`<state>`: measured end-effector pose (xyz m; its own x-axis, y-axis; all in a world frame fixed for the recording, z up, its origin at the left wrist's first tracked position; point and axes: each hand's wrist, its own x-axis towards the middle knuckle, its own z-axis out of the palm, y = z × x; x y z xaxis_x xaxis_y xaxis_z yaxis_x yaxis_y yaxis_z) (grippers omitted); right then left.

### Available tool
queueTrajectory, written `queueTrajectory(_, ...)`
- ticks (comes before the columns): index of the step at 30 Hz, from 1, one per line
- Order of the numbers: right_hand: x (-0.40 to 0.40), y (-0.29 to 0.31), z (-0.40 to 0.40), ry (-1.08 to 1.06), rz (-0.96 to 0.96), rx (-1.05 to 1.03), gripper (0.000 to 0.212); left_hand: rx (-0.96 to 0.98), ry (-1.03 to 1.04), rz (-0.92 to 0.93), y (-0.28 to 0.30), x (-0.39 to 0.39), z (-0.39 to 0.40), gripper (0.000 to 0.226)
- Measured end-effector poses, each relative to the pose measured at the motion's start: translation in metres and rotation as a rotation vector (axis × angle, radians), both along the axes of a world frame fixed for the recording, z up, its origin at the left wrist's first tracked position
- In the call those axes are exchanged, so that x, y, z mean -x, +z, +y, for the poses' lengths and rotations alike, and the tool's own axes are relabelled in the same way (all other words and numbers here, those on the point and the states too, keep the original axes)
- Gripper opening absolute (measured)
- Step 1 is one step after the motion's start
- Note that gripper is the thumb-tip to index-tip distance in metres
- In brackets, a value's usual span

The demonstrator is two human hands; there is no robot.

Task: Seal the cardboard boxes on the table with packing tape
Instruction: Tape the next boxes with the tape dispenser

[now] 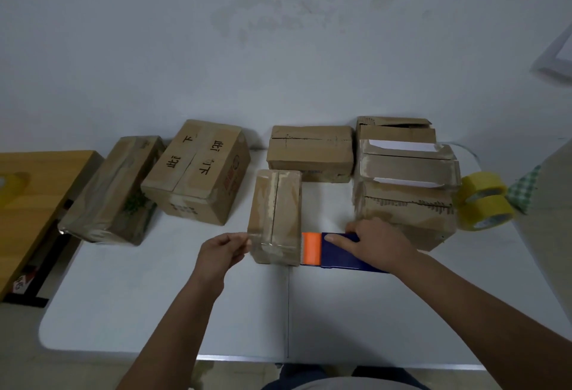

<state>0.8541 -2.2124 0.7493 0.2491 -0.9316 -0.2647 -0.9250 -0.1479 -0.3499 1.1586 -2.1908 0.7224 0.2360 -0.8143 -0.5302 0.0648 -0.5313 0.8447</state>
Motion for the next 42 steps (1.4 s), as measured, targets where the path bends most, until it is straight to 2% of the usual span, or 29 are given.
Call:
queueTrajectory(3,-0.005,0.001,0.001,0.011,0.040,0.011,0.067,0.009,-0.006,-0.019,-0.002,-0.002,-0.002,0.014)
queueTrajectory(8,0.002,0.001,0.003,0.044,0.058,-0.004,0.068,-0.007,0.109,-0.045,-0.005,-0.035,-0.006,0.010)
queueTrajectory(15,0.011,-0.006,-0.006,-0.028,0.035,-0.043,0.068,-0.054,0.061,-0.034,-0.008,-0.036,-0.007,0.011)
queueTrajectory(21,0.008,-0.012,-0.010,-0.050,0.024,-0.048,0.065,-0.071,0.074,-0.140,-0.017,-0.032,-0.015,0.012)
queueTrajectory(24,0.004,-0.011,-0.014,-0.051,0.029,-0.070,0.064,-0.076,0.025,-0.217,-0.021,-0.030,-0.015,0.021)
queueTrajectory(27,0.004,-0.011,-0.018,-0.045,0.034,-0.066,0.061,-0.098,-0.039,-0.268,-0.022,-0.026,-0.017,0.039)
queueTrajectory(33,0.000,-0.014,-0.025,-0.034,0.057,-0.083,0.061,-0.170,-0.117,-0.299,-0.020,-0.008,-0.020,0.062)
queueTrajectory(42,-0.015,-0.022,-0.028,-0.027,0.250,-0.082,0.064,-0.168,-0.099,-0.276,-0.030,-0.007,-0.025,0.060)
